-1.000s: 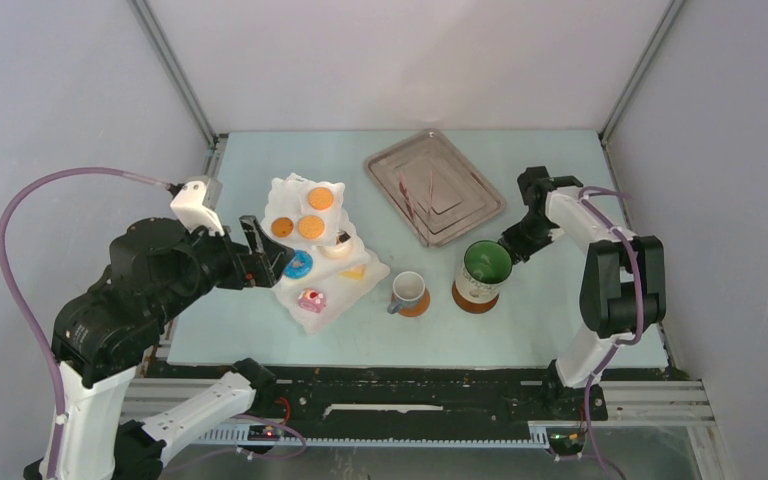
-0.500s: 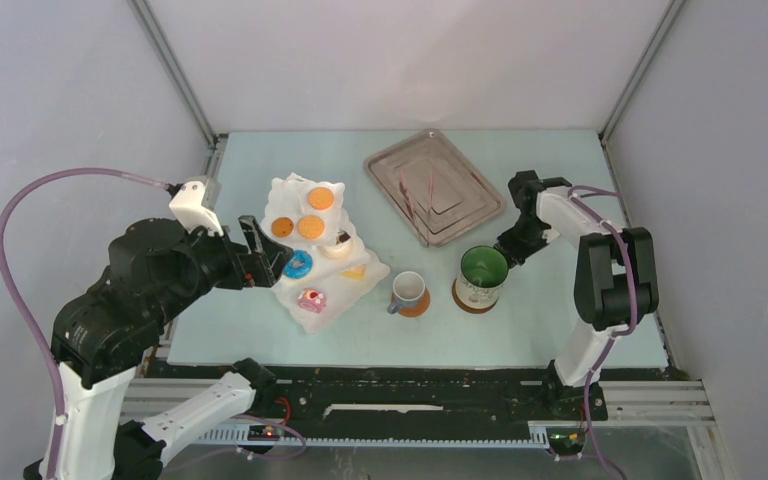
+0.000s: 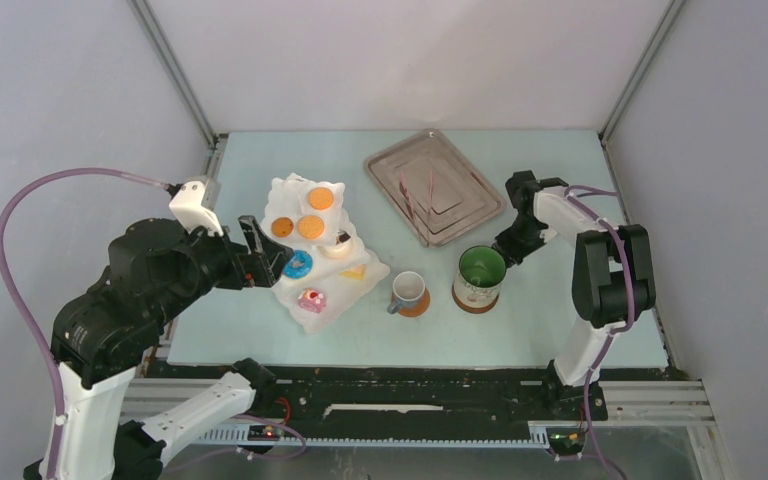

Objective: Serve the afternoon tea

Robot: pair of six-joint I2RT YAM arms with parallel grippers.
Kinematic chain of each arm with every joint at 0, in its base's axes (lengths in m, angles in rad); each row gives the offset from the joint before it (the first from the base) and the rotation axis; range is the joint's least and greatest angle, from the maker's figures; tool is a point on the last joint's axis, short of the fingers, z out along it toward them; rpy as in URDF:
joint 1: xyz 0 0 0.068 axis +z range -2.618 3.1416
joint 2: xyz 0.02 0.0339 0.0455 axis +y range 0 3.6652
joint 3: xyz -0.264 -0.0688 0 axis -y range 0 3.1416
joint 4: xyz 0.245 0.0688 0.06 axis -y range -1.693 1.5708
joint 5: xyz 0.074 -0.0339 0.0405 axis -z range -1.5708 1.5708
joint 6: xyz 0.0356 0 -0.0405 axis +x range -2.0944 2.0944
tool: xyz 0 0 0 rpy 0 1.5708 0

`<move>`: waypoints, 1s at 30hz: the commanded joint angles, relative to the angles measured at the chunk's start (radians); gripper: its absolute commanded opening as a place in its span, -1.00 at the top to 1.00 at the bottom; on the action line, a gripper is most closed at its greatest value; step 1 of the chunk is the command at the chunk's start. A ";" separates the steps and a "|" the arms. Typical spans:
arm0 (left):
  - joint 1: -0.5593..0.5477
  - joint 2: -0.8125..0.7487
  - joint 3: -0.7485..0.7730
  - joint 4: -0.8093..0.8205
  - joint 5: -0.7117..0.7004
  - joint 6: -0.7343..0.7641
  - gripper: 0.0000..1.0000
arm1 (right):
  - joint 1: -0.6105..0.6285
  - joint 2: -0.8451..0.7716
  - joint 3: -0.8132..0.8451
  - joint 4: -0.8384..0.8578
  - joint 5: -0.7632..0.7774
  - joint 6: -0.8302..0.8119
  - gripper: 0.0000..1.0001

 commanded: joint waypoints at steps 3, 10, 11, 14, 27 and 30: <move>0.003 -0.007 0.021 0.015 -0.021 0.004 -0.99 | 0.004 -0.015 0.051 -0.010 -0.023 -0.011 0.57; 0.003 -0.012 0.023 0.012 -0.017 -0.001 -0.99 | 0.001 -0.079 0.051 -0.046 -0.044 -0.019 0.00; 0.003 -0.014 0.021 0.014 -0.015 -0.002 -0.99 | 0.000 -0.089 0.050 -0.052 -0.044 -0.020 -0.11; 0.003 -0.018 0.015 0.018 -0.005 -0.003 -0.99 | -0.010 -0.129 0.050 -0.075 -0.041 -0.022 -0.32; 0.003 -0.044 0.081 -0.005 -0.068 0.022 -0.99 | -0.044 -0.393 0.187 -0.267 0.091 -0.260 -0.99; 0.003 -0.065 0.094 0.020 -0.095 0.021 -0.99 | -0.003 -0.469 0.286 -0.286 0.102 -0.416 -0.99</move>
